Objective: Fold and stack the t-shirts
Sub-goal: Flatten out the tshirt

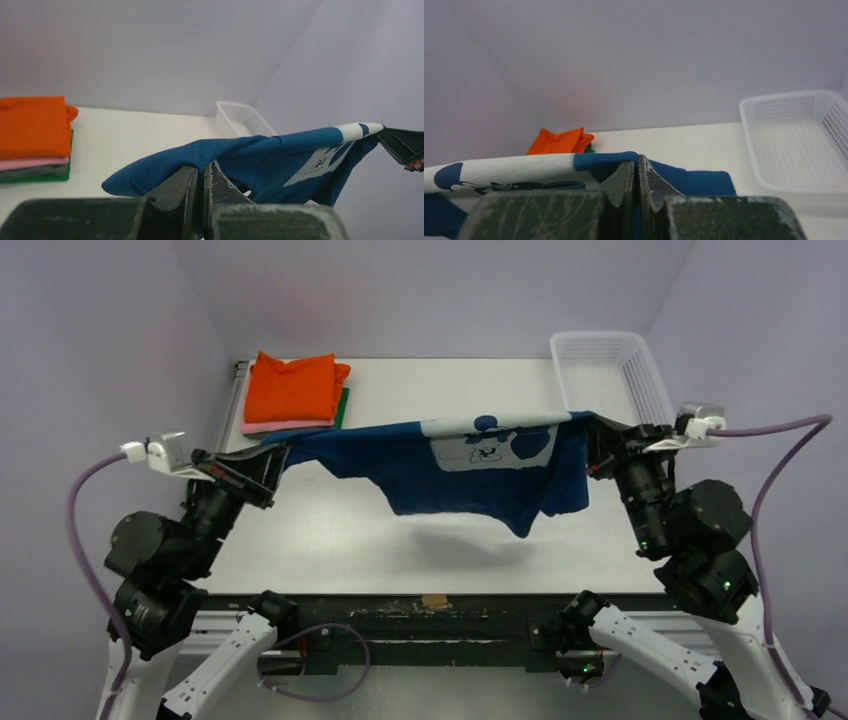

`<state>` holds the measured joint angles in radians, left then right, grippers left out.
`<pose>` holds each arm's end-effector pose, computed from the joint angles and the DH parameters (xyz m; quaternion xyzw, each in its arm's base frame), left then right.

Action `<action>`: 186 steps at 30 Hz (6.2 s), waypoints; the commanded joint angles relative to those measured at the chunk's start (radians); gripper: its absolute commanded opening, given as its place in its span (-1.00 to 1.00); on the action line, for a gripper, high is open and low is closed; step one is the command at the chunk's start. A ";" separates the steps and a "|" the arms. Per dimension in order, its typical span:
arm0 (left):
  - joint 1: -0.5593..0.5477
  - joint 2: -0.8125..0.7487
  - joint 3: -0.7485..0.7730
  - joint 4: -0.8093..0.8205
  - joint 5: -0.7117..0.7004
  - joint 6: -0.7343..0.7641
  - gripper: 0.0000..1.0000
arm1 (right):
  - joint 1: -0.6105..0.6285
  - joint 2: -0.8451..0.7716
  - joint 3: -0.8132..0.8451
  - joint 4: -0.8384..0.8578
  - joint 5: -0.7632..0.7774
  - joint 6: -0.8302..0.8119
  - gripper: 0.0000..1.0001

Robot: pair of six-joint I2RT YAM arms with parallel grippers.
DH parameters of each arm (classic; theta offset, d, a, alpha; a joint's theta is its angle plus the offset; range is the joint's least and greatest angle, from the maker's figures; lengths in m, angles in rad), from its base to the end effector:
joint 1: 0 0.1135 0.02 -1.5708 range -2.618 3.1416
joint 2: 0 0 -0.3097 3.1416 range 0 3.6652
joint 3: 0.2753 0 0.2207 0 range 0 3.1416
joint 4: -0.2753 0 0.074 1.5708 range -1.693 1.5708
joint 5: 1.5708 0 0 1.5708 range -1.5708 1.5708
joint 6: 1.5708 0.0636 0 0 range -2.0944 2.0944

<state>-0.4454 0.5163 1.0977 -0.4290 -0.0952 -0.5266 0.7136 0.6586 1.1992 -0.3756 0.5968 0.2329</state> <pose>0.0305 -0.0079 0.4540 -0.0625 0.6485 -0.3267 0.6847 0.0621 0.0065 0.4846 0.0708 0.6535 0.1632 0.7357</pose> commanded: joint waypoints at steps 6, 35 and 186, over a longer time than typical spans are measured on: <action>0.008 0.065 0.222 -0.064 0.038 0.105 -1.00 | -0.005 0.084 0.246 0.001 -0.050 -0.174 -1.00; 0.113 0.712 -0.217 -0.039 -0.148 -0.092 1.00 | -0.206 0.784 -0.142 0.030 -0.282 0.177 0.76; 0.220 1.896 1.167 0.090 -0.173 0.358 -0.78 | -0.453 1.313 0.305 0.297 0.130 0.053 -0.90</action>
<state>-0.2455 2.3199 2.1185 -0.4004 -0.2829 -0.1642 0.2733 1.9232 1.3903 -0.1234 0.7059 0.2974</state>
